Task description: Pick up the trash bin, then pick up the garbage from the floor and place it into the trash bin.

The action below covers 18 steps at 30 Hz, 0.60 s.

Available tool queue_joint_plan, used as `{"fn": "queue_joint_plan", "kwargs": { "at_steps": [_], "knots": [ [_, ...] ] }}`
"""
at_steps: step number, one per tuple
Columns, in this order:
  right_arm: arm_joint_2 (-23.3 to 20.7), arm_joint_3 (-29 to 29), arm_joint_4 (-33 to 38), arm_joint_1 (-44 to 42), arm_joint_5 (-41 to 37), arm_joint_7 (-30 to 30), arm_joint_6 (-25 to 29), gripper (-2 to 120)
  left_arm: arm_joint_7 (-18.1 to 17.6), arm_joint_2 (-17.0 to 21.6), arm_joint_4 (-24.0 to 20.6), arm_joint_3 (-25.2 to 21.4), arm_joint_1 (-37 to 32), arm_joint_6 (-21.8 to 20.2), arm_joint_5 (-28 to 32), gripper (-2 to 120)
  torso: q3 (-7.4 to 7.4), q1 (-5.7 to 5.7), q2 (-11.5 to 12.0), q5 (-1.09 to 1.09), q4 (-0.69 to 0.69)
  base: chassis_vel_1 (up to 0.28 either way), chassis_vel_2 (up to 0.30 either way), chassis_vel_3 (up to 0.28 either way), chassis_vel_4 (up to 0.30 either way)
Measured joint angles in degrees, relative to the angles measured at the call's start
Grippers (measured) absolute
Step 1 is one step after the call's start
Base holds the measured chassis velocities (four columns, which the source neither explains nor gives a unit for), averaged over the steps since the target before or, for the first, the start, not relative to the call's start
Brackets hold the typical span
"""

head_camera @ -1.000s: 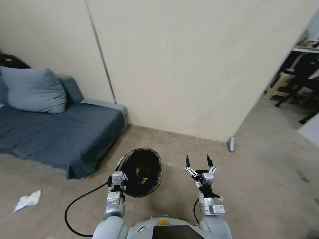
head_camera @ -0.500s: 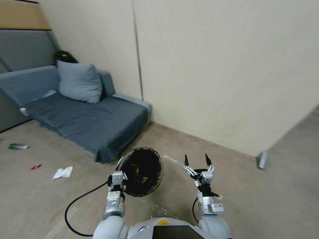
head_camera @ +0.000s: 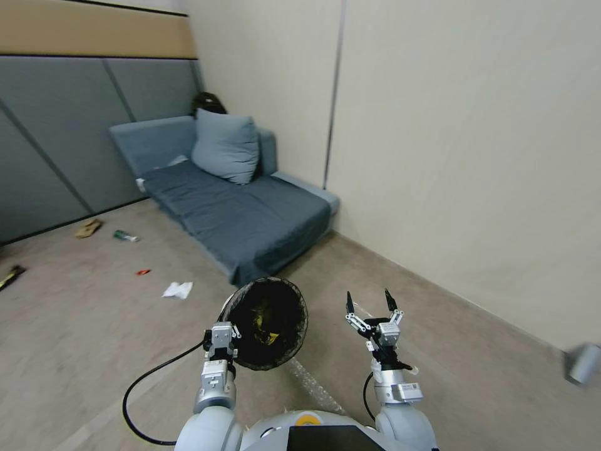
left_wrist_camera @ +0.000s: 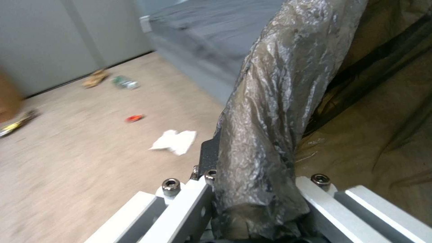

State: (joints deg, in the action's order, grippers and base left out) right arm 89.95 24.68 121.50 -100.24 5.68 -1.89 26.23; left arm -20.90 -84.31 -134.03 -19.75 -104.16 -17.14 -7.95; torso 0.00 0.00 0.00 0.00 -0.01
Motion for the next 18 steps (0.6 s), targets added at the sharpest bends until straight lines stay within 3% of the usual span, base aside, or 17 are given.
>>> {"fn": "queue_joint_plan", "kwargs": {
  "at_steps": [18],
  "knots": [
    [-0.4,0.4,1.1,-0.6,1.3,0.9,1.0,100,0.0,-0.4,-0.4,0.0,-0.3,0.0,-0.8,0,0.0,0.0,0.0,0.0,0.01,0.127,0.126,0.127,0.126]
  ]
}}
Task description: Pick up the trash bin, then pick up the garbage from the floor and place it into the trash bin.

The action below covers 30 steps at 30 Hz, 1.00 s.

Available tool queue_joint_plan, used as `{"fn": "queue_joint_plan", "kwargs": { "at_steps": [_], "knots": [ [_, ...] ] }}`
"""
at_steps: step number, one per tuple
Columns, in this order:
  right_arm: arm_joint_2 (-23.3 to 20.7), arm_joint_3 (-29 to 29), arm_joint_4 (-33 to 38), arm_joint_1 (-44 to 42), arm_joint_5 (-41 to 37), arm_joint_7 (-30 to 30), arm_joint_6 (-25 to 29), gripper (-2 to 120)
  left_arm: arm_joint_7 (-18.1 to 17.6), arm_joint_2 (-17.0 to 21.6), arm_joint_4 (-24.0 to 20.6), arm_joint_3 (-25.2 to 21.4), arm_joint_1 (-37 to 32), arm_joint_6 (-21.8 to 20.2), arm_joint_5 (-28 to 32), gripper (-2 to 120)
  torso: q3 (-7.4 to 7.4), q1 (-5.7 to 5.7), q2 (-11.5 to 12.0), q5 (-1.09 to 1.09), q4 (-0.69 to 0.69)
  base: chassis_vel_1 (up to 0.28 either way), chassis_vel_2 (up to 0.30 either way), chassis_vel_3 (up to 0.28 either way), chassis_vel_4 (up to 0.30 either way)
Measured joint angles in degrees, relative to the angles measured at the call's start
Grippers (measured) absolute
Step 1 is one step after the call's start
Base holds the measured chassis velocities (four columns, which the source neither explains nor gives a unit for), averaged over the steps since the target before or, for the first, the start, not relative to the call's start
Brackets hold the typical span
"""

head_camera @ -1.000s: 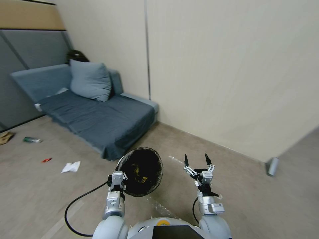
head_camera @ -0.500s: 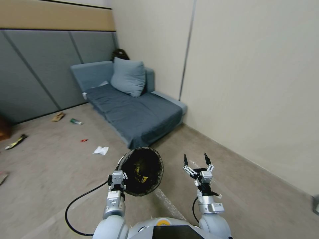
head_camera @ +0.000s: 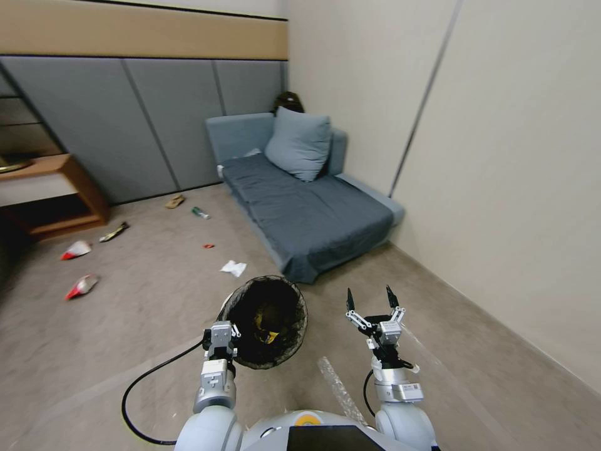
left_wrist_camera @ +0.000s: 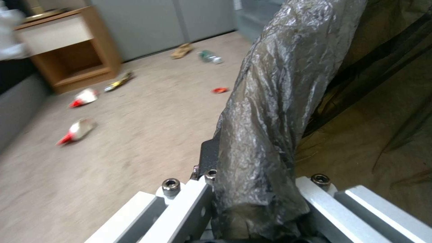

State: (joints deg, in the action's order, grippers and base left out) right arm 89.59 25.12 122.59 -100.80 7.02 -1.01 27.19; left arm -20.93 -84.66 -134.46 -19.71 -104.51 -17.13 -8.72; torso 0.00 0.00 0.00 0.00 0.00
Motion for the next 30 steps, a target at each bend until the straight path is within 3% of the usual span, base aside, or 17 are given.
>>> {"fn": "queue_joint_plan", "kwargs": {
  "at_steps": [30],
  "knots": [
    [-0.2,-0.1,-0.1,-0.4,0.5,0.6,0.0,100,0.0,0.7,0.5,0.1,-0.2,1.6,0.3,0,0.0,-0.01,0.0,0.0,0.0,0.117,0.111,0.114,0.114]
  ]
}}
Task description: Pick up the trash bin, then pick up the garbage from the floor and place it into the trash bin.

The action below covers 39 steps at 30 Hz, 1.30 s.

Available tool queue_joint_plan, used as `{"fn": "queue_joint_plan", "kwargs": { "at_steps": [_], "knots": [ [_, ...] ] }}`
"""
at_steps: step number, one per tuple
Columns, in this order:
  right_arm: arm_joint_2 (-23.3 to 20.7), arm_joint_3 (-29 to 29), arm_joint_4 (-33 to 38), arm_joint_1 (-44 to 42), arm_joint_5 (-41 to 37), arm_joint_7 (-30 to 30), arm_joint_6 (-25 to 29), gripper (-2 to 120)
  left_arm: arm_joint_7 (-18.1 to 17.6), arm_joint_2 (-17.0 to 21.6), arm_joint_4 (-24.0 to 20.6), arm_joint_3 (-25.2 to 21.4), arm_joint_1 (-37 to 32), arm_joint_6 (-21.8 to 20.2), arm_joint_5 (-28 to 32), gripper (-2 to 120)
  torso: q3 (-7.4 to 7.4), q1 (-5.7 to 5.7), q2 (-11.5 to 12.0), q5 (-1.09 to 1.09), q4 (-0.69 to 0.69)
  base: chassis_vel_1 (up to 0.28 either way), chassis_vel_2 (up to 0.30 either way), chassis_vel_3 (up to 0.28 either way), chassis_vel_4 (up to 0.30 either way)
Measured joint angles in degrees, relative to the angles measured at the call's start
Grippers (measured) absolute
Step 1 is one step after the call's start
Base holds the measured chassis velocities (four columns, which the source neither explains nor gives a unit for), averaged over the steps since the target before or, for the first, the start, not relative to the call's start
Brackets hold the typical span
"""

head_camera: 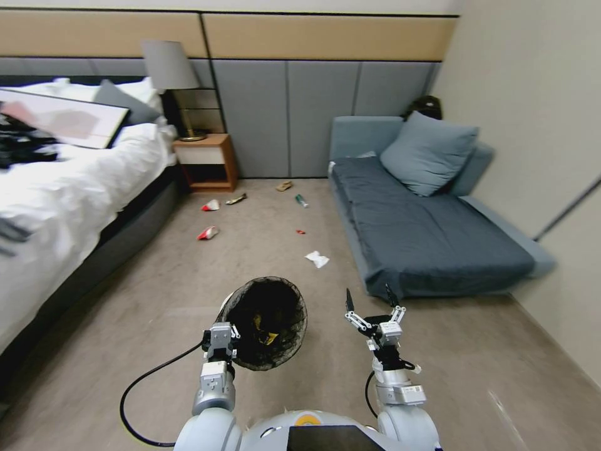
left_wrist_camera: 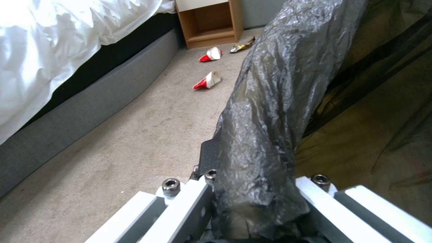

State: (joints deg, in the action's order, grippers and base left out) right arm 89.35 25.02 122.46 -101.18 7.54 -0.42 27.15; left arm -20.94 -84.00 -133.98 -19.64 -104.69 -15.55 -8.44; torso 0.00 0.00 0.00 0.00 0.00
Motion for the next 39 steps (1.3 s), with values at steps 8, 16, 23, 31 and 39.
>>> {"fn": "queue_joint_plan", "kwargs": {
  "at_steps": [8,16,23,31,39],
  "knots": [
    [0.0,0.0,-0.3,0.0,0.0,0.0,0.1,100,0.0,0.0,0.1,0.0,0.0,0.2,-0.1,0,0.0,0.0,0.0,0.0,0.01,0.0,0.0,0.0,0.0],
    [-0.1,0.3,-0.4,0.1,-0.3,0.0,0.3,100,0.0,-0.1,-0.1,-0.1,-0.1,0.2,-0.3,0,0.0,0.0,0.0,0.0,0.01,0.0,0.0,0.0,0.0],
    [0.0,0.5,-0.6,0.1,-0.6,0.0,0.6,100,0.0,-0.2,-0.1,-0.1,-0.1,0.2,-0.3,0,0.0,0.0,0.0,0.0,0.0,0.0,0.0,0.0,0.0],
    [0.3,0.6,-1.0,0.2,-1.2,0.1,1.2,100,0.0,-0.2,-0.1,-0.1,0.0,0.2,-0.3,0,0.0,0.0,0.0,0.0,0.0,0.0,0.0,0.0,0.0],
    [0.4,0.6,-1.2,0.3,-1.2,0.2,1.3,100,0.0,-0.3,-0.2,-0.1,-0.1,0.2,-0.4,0,0.0,0.01,0.0,0.0,0.0,-0.066,0.045,0.047,-0.058]
  ]
}}
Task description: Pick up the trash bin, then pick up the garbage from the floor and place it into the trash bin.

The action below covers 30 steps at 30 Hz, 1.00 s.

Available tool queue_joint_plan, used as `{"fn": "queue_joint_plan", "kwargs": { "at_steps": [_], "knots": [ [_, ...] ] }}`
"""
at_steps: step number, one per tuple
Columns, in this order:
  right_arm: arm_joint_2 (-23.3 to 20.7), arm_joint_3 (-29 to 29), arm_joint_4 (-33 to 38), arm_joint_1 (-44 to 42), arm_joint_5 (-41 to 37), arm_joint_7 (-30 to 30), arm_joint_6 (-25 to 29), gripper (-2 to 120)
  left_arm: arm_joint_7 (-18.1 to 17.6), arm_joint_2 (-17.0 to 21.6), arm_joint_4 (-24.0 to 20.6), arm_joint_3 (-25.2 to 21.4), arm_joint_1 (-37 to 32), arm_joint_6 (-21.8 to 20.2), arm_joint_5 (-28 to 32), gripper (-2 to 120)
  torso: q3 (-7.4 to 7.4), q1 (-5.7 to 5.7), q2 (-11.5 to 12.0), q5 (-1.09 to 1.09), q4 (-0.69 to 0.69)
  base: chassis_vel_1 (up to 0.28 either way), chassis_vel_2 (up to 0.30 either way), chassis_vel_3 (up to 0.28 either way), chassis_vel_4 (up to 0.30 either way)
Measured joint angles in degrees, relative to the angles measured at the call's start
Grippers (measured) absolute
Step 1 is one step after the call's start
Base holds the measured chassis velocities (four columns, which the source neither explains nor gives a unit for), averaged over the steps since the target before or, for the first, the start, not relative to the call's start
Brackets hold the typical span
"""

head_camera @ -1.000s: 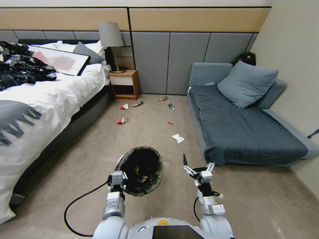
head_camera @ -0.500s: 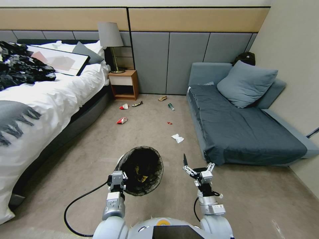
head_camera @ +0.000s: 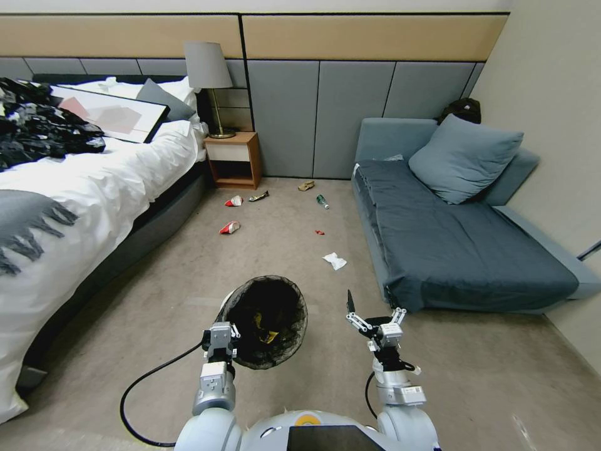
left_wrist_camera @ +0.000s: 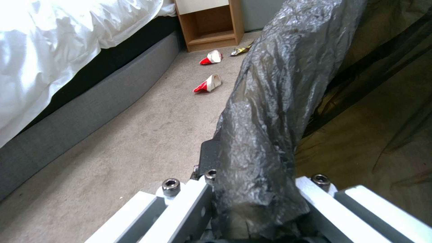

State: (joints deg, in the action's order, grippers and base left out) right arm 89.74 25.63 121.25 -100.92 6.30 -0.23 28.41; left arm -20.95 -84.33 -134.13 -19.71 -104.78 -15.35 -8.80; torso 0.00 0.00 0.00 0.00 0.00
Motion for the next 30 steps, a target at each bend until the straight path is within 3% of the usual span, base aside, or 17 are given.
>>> {"fn": "queue_joint_plan", "kwargs": {
  "at_steps": [10,25,30],
  "knots": [
    [0.1,0.0,-0.3,0.0,0.0,0.0,0.2,100,0.0,-0.1,0.0,0.0,0.0,0.0,-0.1,0,0.0,0.0,0.0,0.01,-0.01,-0.203,0.192,0.195,-0.202],
    [0.3,0.0,-0.7,0.2,0.0,0.9,1.8,100,0.0,-0.1,0.0,-0.1,-0.1,0.0,-0.2,0,0.01,0.0,0.0,0.0,0.01,-0.291,0.272,0.278,-0.287],
    [0.4,0.1,-0.9,0.3,0.4,1.7,2.7,100,0.0,-0.1,0.1,0.0,-0.1,0.0,-0.2,0,0.02,-0.01,0.0,0.0,0.0,-0.136,0.12,0.111,-0.108]
  ]
}}
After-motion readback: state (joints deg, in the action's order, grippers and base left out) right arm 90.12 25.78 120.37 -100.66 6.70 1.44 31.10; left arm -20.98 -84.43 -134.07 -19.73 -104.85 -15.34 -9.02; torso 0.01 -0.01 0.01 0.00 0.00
